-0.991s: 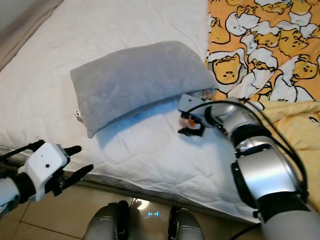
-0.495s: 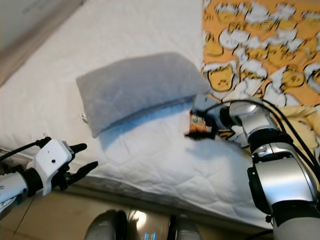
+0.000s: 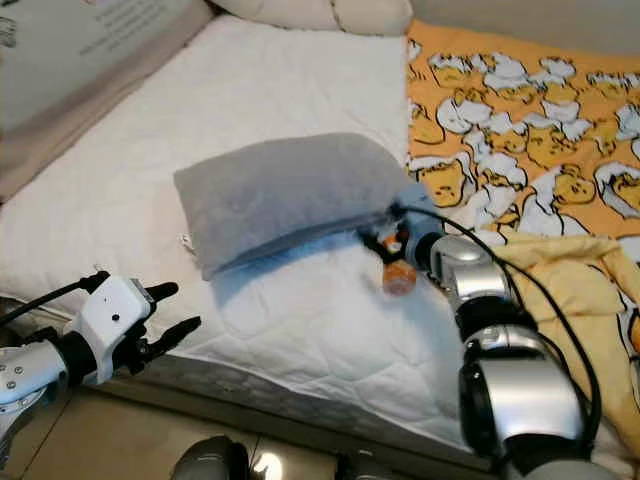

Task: Clean up the room

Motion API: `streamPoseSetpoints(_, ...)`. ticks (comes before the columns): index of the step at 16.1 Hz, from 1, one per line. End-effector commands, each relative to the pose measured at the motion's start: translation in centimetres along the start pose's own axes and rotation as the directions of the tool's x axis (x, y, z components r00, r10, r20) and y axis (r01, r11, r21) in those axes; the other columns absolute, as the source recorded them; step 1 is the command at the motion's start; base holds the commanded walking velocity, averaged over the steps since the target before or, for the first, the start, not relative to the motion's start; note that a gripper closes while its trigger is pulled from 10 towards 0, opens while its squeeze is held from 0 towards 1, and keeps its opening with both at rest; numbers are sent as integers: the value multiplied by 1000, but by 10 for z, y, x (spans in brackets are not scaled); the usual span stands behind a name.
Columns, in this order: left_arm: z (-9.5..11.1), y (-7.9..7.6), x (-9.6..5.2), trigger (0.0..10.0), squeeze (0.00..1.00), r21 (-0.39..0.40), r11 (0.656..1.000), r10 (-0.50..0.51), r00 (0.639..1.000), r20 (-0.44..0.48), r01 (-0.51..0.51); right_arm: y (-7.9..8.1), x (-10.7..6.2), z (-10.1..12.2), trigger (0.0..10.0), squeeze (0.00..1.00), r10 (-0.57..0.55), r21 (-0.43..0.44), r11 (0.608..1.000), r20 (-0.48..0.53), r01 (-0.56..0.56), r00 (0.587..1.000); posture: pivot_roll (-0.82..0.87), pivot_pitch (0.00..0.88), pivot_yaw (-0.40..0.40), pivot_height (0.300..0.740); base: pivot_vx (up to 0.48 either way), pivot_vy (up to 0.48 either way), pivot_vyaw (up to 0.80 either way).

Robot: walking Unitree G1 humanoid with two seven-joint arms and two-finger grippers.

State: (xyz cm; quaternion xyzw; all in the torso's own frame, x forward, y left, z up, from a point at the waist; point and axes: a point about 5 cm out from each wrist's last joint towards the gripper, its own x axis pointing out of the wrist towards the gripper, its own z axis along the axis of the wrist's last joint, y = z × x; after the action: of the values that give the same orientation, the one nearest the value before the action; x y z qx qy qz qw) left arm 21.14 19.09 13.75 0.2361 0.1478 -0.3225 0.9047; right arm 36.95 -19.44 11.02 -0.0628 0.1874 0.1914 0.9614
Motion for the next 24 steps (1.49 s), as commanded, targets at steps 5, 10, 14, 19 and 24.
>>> streamPoseSetpoints(5,10,1,10,10000,0,-54,999,5,997,77,-1,-1,3,-28,10000,698,-355,128,919,-133,372,925,138,39,1,740,0,0,0)
streamPoseSetpoints(10,10,-5,13,10000,0,-64,997,-49,996,69,53,24,8,-59,10000,0,-295,214,909,-277,358,915,143,44,11,740,0,0,0)
streamPoseSetpoints(14,12,-4,13,10000,0,-160,984,-66,995,79,78,20,3,-73,10000,0,-342,181,888,-357,423,869,151,50,16,740,0,0,0)
streamPoseSetpoints(19,11,-6,11,10000,0,-185,975,-111,992,61,121,17,1,-76,1843,0,-319,239,875,-371,421,872,158,50,19,740,0,0,0)
streamPoseSetpoints(24,13,-5,13,10000,0,-185,975,-118,991,60,127,17,0,-78,0,0,-289,239,893,-347,382,892,161,43,25,740,0,0,0)
